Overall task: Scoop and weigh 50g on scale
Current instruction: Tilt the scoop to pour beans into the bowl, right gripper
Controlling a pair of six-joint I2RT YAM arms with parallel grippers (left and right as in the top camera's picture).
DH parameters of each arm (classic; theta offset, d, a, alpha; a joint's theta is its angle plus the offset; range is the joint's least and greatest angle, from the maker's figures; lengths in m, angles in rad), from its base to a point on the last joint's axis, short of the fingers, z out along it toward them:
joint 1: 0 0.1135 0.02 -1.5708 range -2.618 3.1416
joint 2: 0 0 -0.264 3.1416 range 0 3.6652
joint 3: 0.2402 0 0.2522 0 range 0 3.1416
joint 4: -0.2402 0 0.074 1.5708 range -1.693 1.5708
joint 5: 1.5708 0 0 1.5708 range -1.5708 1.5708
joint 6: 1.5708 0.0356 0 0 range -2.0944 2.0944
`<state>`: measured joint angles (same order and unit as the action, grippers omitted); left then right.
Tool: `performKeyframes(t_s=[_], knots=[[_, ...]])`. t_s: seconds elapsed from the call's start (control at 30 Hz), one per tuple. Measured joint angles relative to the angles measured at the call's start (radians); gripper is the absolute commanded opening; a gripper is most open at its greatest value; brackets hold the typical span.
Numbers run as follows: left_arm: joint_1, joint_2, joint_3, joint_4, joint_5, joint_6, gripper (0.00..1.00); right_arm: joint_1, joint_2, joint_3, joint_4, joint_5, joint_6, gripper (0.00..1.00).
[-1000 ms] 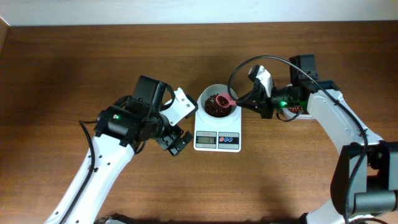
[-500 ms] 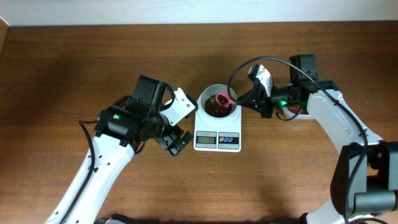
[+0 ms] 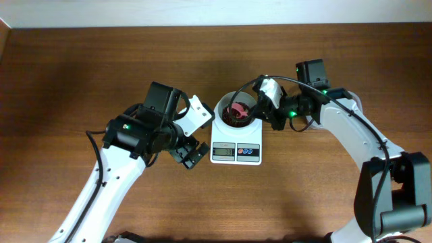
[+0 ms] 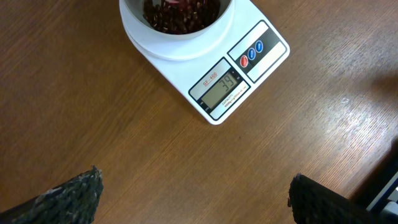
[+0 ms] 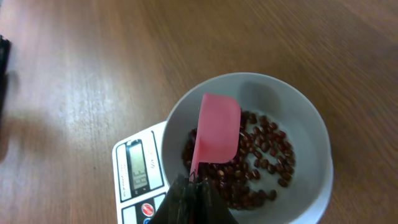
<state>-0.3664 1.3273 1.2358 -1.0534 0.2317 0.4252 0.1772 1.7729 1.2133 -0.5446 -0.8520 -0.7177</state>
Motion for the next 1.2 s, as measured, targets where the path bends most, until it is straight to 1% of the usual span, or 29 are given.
performKeyframes(t_s=[0.63,0.97,1.2], knots=[[0.000,0.000,0.000,0.000,0.000,0.000,0.99,0.000,0.000,0.000,0.000,0.013,0.000,0.04],[0.000,0.000,0.000,0.000,0.000,0.000,0.99,0.000,0.000,0.012,-0.002,0.013,0.089,0.04],[0.000,0.000,0.000,0.000,0.000,0.000,0.99,0.000,0.000,0.014,-0.015,0.034,0.088,0.04]])
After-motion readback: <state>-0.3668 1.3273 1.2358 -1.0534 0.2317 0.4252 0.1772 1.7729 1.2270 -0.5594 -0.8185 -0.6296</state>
